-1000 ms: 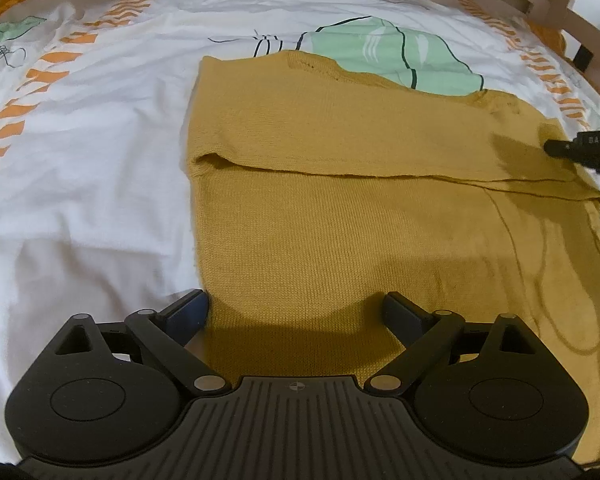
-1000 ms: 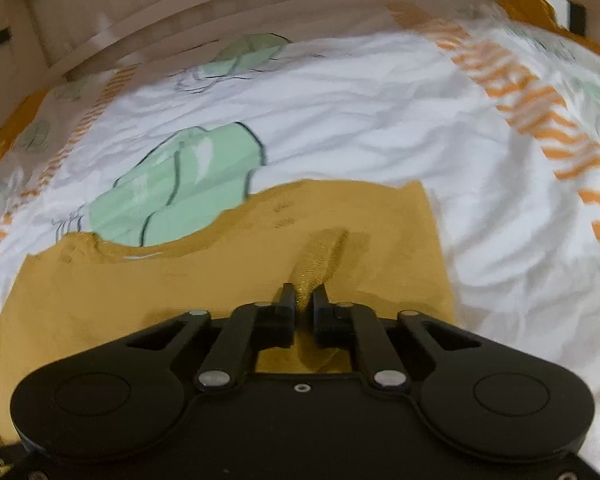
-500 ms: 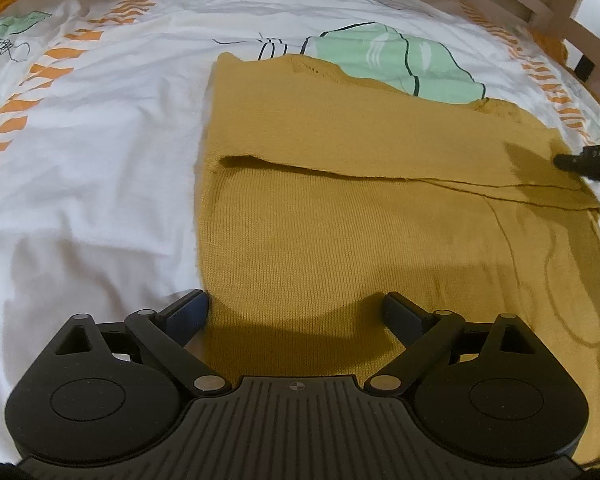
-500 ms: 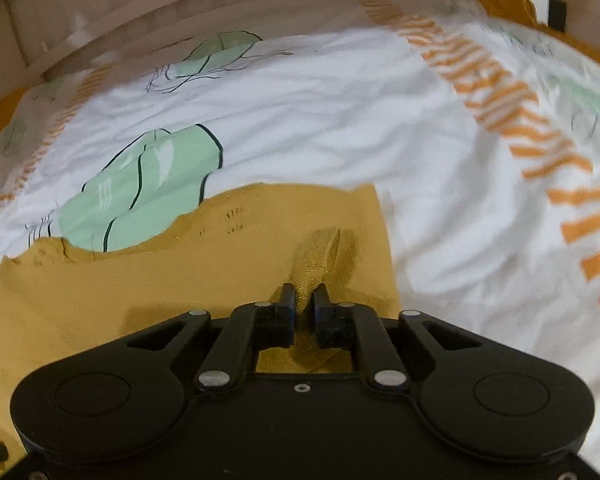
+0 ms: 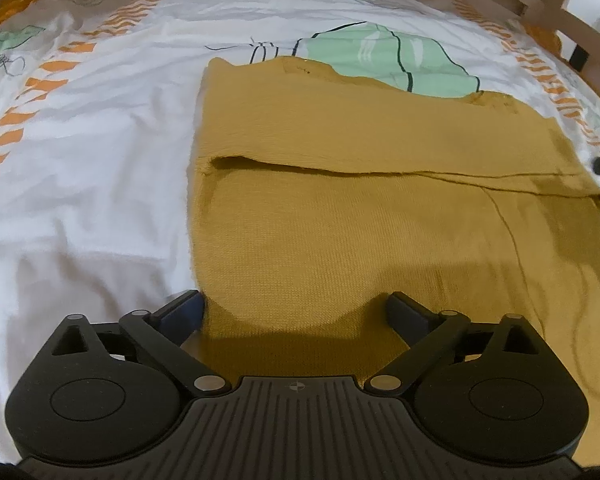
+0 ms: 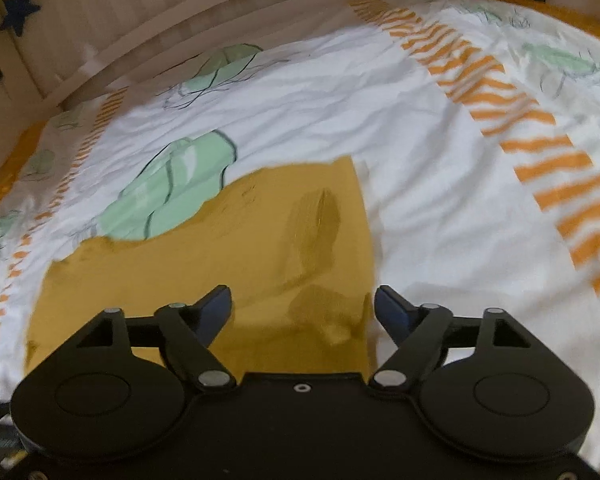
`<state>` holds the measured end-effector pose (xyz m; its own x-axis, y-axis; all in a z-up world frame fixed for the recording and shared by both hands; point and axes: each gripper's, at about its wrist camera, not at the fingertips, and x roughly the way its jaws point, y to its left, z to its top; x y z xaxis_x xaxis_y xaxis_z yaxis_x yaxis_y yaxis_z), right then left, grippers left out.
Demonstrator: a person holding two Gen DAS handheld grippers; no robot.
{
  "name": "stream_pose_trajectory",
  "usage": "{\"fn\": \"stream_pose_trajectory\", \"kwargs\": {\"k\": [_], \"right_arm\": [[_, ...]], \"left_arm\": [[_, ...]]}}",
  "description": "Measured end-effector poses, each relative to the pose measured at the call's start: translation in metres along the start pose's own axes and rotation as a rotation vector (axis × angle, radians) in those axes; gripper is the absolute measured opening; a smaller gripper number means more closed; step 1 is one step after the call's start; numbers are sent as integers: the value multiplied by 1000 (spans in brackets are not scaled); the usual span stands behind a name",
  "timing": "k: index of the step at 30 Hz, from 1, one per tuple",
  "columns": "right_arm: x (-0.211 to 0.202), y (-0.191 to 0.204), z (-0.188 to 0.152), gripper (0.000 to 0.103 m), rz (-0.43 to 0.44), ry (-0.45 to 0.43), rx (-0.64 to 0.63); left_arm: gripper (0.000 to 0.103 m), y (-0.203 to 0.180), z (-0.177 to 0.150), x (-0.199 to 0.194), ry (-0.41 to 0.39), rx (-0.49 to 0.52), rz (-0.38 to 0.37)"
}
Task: Fold small clothes
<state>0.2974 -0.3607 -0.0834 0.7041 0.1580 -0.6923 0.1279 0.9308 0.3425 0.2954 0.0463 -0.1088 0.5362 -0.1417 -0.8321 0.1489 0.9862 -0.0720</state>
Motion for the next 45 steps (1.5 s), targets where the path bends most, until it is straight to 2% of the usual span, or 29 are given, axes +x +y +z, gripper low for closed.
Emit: {"fn": "stream_pose_trajectory", "kwargs": {"k": [2, 7, 10, 13, 20, 25, 32, 45], "right_arm": [[-15, -3, -12, 88, 20, 24, 18], [-50, -7, -42, 88, 47, 55, 34], [-70, -5, -59, 89, 66, 49, 48], [-86, 1, -72, 93, 75, 43, 25], [-123, 12, -102, 95, 102, 17, -5], [-144, 3, -125, 99, 104, 17, 37], [-162, -4, -141, 102, 88, 9, 91], [-167, -13, -156, 102, 74, 40, 130]], "left_arm": [[101, -2, -1, 0, -2, 19, 3], [99, -1, -3, -4, 9, 48, -14], [88, 4, -11, -16, -11, 23, -16], [85, 8, -22, -31, -10, -19, -22], [84, 4, -60, -83, -35, -34, 4], [84, 8, -87, -117, -70, -67, 27], [84, 11, -119, -149, -111, -105, 41], [84, 23, -156, -162, -84, -151, 4]]}}
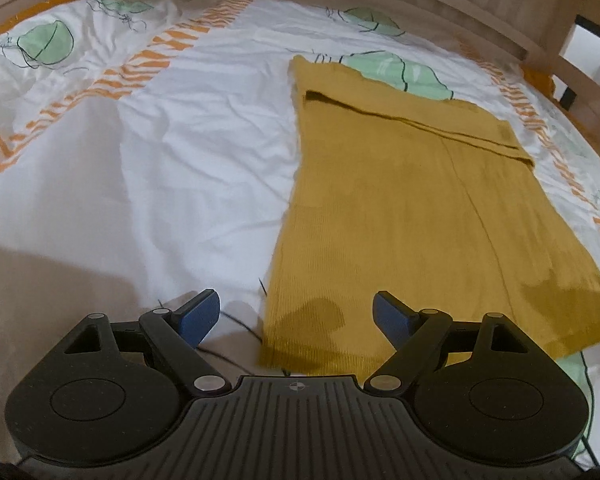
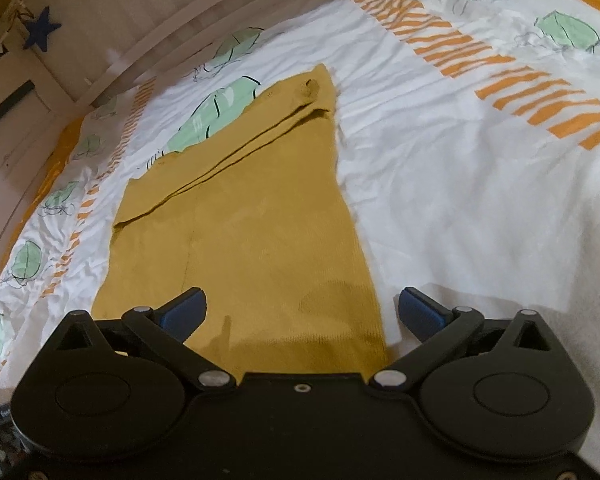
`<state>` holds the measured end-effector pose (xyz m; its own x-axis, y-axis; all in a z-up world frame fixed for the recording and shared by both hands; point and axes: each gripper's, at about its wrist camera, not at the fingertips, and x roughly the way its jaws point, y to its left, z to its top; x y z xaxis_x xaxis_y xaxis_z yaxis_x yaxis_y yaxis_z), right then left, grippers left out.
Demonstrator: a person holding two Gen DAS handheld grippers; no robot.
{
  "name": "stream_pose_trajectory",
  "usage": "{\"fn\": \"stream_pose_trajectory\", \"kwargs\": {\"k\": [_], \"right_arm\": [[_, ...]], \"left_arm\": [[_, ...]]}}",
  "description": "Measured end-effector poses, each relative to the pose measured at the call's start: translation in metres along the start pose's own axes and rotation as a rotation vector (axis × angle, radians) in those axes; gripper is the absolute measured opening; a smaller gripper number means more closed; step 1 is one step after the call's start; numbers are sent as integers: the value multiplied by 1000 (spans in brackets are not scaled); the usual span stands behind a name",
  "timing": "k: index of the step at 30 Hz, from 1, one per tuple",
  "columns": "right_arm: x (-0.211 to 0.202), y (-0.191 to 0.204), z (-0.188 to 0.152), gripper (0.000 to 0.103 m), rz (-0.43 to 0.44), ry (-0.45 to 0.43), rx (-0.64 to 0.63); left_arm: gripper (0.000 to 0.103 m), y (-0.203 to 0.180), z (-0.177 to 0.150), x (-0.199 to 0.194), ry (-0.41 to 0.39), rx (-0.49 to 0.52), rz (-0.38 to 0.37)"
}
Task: Fold small clothes
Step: 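Lower the left gripper onto the hem while the right gripper reaches the hem corner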
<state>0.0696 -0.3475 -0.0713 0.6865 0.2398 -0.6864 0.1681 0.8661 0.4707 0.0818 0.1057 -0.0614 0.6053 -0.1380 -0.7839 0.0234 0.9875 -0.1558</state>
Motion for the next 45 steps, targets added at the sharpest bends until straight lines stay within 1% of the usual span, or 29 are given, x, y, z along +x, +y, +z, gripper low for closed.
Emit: {"fn": "stream_pose_trajectory", "kwargs": {"k": [5, 10, 18, 24, 32, 34, 36, 38, 41, 45], "right_arm": [[1, -3, -1, 102, 15, 17, 25], [5, -4, -1, 103, 26, 38, 43], [11, -7, -1, 103, 52, 88, 69], [12, -6, -2, 103, 71, 122, 72], [6, -4, -5, 102, 127, 195, 87], [2, -5, -5, 102, 140, 204, 102], [-2, -6, -4, 102, 150, 210, 114], [-5, -7, -3, 102, 154, 209, 124], [-9, -8, -2, 100, 150, 202, 128], [-8, -6, -3, 97, 132, 206, 114]], "left_arm": [[84, -2, -6, 4, 26, 23, -10], [84, -3, -8, 16, 74, 34, -40], [84, -11, -11, 29, 114, 66, -69], [84, -11, -11, 32, 118, 67, -80], [83, -10, -11, 31, 113, 61, -96], [82, -10, -12, 31, 112, 60, -95], [77, -10, -12, 30, 110, 57, -94], [76, -10, -12, 30, 110, 53, -96], [66, -10, -12, 31, 105, 46, -91], [61, -8, -11, 30, 101, 31, -98]]}}
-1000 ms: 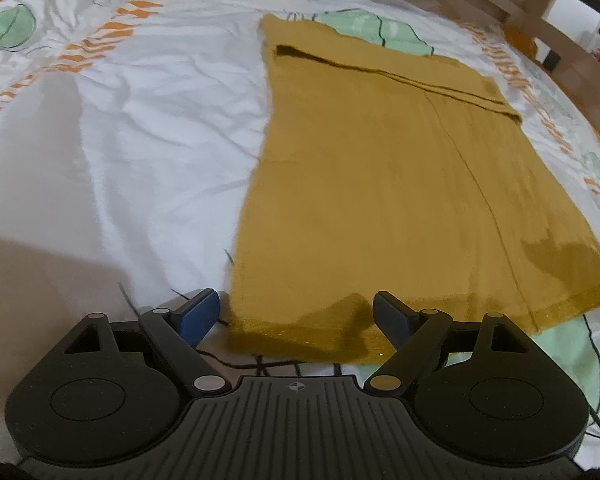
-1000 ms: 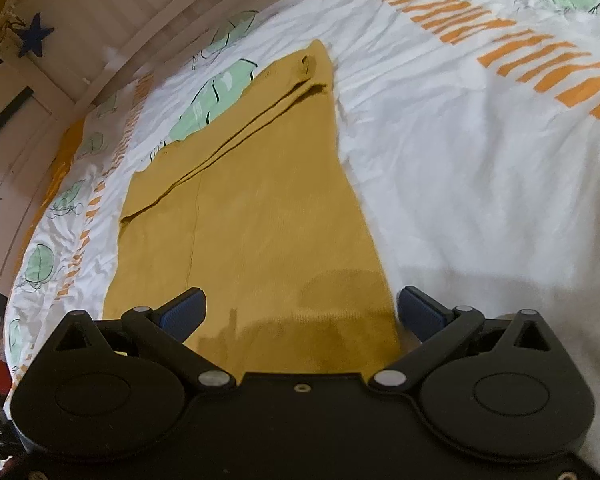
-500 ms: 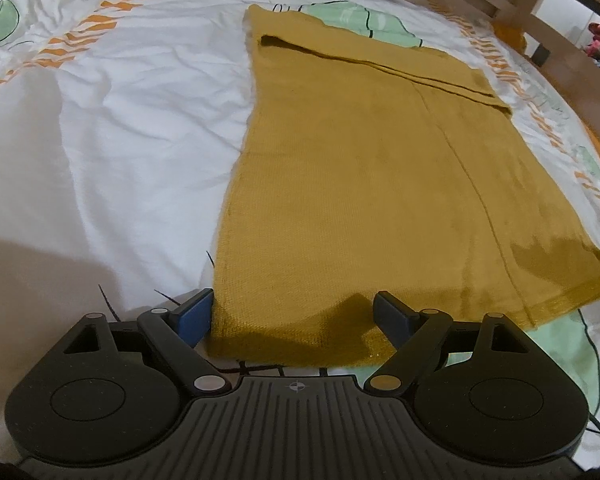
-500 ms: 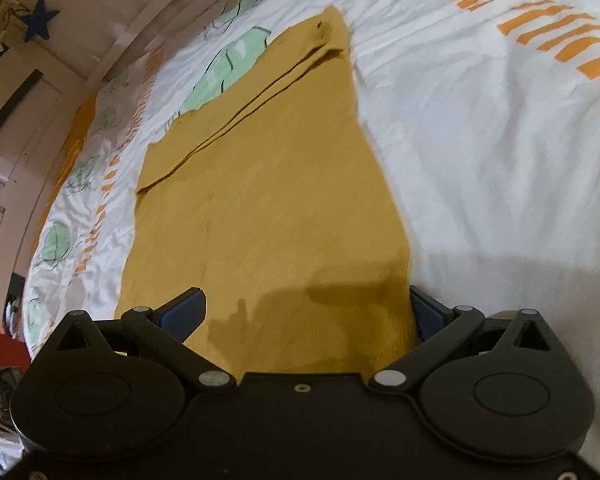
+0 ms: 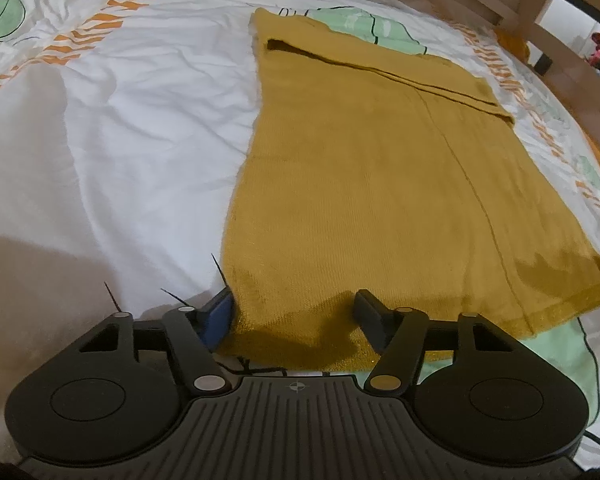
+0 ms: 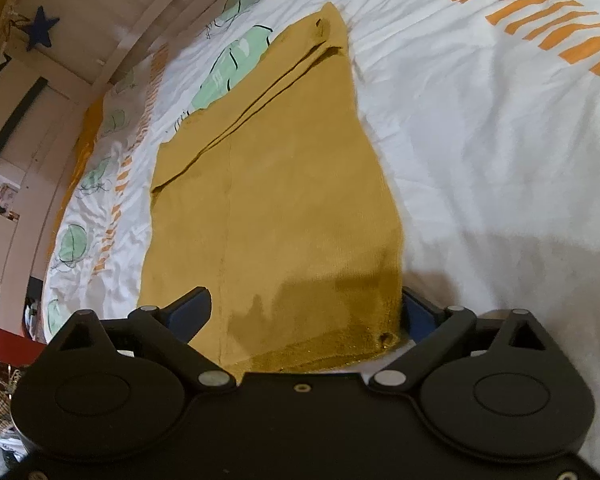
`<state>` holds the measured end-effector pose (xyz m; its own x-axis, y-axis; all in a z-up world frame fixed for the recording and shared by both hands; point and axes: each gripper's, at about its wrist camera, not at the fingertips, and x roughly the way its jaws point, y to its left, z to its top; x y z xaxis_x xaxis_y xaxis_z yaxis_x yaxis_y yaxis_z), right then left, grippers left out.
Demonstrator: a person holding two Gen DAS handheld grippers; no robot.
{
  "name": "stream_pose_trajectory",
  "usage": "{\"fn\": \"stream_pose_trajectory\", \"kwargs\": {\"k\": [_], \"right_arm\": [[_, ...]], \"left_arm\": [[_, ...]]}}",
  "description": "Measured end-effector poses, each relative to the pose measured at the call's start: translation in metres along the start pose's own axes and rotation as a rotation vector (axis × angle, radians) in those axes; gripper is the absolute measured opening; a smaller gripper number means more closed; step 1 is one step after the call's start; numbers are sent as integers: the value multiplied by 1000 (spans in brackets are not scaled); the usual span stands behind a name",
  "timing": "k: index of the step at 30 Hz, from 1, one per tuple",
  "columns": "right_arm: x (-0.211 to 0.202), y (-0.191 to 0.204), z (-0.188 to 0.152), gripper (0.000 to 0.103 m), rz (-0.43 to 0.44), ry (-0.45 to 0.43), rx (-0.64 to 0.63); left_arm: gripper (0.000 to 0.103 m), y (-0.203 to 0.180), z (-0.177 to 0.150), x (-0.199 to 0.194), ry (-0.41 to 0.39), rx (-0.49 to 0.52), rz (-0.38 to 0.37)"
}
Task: Fold small clothes
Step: 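Lower the left gripper onto the hem while the right gripper reaches the hem corner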
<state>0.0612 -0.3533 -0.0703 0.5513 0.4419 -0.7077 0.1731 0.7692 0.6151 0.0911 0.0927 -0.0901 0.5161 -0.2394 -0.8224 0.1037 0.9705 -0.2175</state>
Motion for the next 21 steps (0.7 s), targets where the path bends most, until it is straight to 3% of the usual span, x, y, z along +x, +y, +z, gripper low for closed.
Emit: {"fn": "stream_pose_trajectory", "kwargs": {"k": [11, 16, 21], "right_arm": [[4, 0, 0, 74, -56, 21, -31], [5, -1, 0, 73, -58, 25, -30], [6, -2, 0, 73, -55, 26, -24]], "left_arm": [[48, 10, 0, -9, -25, -78, -10], [46, 20, -1, -15, -43, -134, -1], [46, 16, -1, -12, -11, -109, 18]]}}
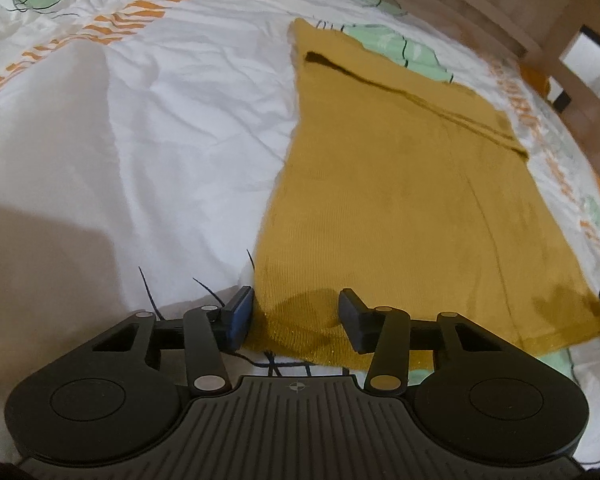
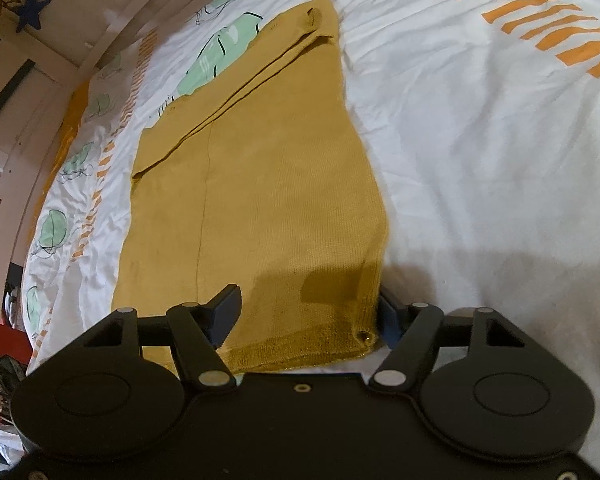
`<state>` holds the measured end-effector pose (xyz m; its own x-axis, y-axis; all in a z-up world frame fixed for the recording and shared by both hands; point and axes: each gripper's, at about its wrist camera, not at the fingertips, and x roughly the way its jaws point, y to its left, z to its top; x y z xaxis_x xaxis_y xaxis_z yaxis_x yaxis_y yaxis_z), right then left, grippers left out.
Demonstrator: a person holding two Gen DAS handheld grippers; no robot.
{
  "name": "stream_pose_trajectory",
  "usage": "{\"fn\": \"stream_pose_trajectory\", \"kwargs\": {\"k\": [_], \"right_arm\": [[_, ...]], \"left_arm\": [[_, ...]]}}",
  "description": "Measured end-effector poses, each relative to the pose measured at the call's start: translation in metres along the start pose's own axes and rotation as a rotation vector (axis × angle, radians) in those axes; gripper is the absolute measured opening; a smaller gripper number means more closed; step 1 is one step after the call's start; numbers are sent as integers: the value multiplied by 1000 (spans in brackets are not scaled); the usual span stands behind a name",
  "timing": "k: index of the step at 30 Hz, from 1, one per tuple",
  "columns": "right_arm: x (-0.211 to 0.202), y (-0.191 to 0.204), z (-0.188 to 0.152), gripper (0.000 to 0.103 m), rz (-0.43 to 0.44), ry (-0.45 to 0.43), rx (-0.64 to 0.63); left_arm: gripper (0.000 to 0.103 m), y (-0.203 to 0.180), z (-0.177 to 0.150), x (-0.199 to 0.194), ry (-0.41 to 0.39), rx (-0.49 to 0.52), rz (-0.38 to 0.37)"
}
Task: Fold small clothes
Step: 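Lower the left gripper onto the hem while the right gripper reaches the hem corner, then grip the hem with both grippers and fold it up toward the collar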
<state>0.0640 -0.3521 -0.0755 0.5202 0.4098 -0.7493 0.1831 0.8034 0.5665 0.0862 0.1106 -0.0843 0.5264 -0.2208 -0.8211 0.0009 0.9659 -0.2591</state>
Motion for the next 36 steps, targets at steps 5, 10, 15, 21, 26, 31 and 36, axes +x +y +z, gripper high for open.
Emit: {"fn": "stream_pose_trajectory", "kwargs": {"k": [5, 10, 15, 21, 26, 31, 36], "right_arm": [[1, 1, 0, 73, -3, 2, -8], [0, 0, 0, 65, 5, -2, -9], [-2, -3, 1, 23, 9, -19, -1], [-15, 2, 6, 16, 111, -109, -21], [-24, 6, 19, 15, 185, -185, -22], [-26, 9, 43, 14, 239, -236, -3], [-21, 5, 74, 14, 310, -275, 48]], "left_arm": [[29, -3, -1, 5, 25, 38, -18], [7, 9, -2, 1, 14, -53, -74], [7, 7, -2, -8, -53, -67, -82], [6, 5, 6, -24, -132, -111, -123], [6, -4, 21, -36, -185, -113, -150], [6, -7, 47, -44, -231, -121, -182], [6, -9, 78, -43, -271, -123, -206]]}}
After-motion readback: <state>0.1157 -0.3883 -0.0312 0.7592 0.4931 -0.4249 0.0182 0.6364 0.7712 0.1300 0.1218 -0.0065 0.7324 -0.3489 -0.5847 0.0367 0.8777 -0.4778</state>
